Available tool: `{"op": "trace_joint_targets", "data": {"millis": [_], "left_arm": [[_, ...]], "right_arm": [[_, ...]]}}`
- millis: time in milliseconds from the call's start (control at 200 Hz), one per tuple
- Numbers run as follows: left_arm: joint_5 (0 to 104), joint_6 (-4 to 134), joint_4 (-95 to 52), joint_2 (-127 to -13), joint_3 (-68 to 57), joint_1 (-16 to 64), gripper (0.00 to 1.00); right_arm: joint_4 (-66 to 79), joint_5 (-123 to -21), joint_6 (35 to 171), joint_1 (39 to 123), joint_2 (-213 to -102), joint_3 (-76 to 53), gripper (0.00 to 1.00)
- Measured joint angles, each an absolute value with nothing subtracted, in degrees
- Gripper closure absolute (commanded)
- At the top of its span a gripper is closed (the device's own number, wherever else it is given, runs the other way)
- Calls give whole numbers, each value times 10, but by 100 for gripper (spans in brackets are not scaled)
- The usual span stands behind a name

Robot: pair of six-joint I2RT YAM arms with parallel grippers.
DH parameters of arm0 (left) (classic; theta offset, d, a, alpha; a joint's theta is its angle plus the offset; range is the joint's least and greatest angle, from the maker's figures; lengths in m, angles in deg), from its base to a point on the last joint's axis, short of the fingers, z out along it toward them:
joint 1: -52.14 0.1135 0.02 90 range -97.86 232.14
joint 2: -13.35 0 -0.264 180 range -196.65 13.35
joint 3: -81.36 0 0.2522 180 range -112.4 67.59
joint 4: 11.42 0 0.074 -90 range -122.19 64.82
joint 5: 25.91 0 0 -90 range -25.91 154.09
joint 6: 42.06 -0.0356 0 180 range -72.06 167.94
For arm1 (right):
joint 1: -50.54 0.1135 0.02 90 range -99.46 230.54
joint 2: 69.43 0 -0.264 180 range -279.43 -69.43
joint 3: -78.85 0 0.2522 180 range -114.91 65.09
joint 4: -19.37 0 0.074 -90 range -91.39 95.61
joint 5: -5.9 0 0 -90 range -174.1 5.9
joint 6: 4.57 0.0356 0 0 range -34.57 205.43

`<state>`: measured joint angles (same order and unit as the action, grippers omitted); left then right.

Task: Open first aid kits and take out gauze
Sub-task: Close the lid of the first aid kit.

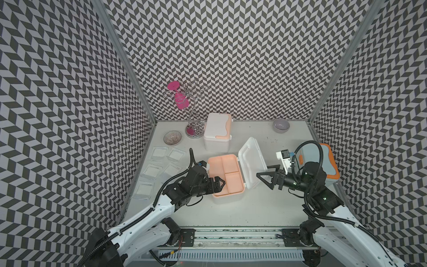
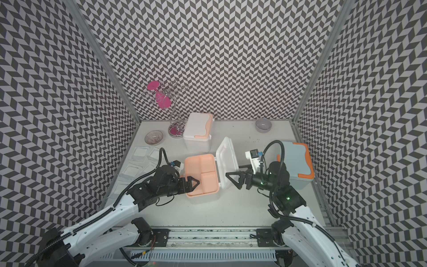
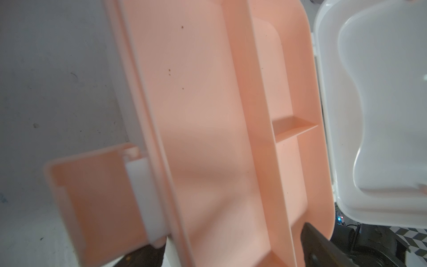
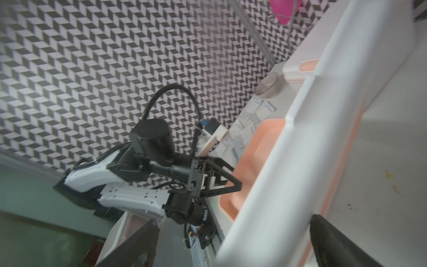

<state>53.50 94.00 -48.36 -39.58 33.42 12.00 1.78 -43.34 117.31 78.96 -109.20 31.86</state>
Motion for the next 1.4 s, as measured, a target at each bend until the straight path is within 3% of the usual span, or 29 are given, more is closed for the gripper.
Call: {"op": "trace_joint_targets", "data": {"millis": [330,581,736,1057,1267,1402], "left_arm": [[505,917,-419,-451,333,119,11],[478,915,-369,-486,325,81,11],[485,915,-373,-449,326,79,11],[505,914,-457,-265,353,207,11],[492,910,-476,-253,356,249,8],[483,903,-474,-273,355,258,0]], "right_arm": [[15,-479,1167,903,-1104,305,0],[2,-512,1157,920,-1117,279,0],[0,-524,1153,921,-1127,267,0],[20,-526,1153,953,-1173,267,0],[49,-558,1162,1019,-1245,267,0],[14,-594,1163,1025,-1298,260,0]]}}
